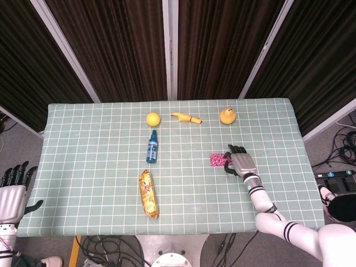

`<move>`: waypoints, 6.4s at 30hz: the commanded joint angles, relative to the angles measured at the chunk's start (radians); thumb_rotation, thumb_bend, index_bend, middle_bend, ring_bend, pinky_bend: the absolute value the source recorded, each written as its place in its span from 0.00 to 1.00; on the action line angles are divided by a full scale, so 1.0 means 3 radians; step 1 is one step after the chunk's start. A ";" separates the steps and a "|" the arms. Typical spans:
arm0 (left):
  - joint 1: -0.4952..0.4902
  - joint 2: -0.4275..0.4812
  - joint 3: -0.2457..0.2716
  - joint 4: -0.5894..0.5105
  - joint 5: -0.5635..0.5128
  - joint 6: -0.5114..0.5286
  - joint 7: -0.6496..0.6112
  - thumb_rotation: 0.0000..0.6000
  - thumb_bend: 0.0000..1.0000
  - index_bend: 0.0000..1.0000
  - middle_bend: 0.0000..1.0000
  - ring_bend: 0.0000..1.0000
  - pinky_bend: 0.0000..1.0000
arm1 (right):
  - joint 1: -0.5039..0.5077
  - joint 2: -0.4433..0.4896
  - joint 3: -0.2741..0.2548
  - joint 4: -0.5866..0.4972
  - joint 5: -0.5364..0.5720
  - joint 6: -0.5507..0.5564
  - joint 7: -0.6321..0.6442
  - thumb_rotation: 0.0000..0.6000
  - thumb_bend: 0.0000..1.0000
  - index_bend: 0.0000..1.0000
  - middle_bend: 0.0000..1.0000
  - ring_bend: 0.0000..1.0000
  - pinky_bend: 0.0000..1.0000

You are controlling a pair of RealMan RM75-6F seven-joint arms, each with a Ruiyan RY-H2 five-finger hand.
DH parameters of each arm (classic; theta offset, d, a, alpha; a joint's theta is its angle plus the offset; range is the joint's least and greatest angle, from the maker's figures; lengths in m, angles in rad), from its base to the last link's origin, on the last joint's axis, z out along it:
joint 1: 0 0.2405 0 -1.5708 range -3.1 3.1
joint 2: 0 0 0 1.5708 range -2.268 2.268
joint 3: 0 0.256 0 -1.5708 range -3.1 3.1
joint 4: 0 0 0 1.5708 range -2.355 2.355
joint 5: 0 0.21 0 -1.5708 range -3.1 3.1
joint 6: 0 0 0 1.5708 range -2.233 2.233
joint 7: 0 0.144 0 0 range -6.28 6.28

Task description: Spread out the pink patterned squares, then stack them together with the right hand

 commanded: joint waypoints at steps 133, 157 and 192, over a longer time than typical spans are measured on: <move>0.0081 0.0039 0.0041 -0.0093 0.0063 0.0056 0.0034 1.00 0.01 0.20 0.16 0.09 0.10 | 0.0061 0.0336 -0.0387 -0.0641 -0.0267 0.0106 -0.0131 0.32 0.67 0.29 0.03 0.00 0.00; 0.0084 0.0037 0.0042 -0.0102 0.0068 0.0065 0.0029 1.00 0.01 0.20 0.16 0.09 0.10 | 0.0184 0.0168 -0.0030 -0.0326 0.0027 0.0272 -0.0240 0.95 0.16 0.32 0.06 0.00 0.00; 0.0090 0.0040 0.0043 -0.0088 0.0035 0.0038 0.0017 1.00 0.01 0.20 0.16 0.09 0.10 | 0.0305 -0.0259 0.0001 0.0376 0.0125 0.0045 -0.0348 0.97 0.16 0.32 0.06 0.00 0.00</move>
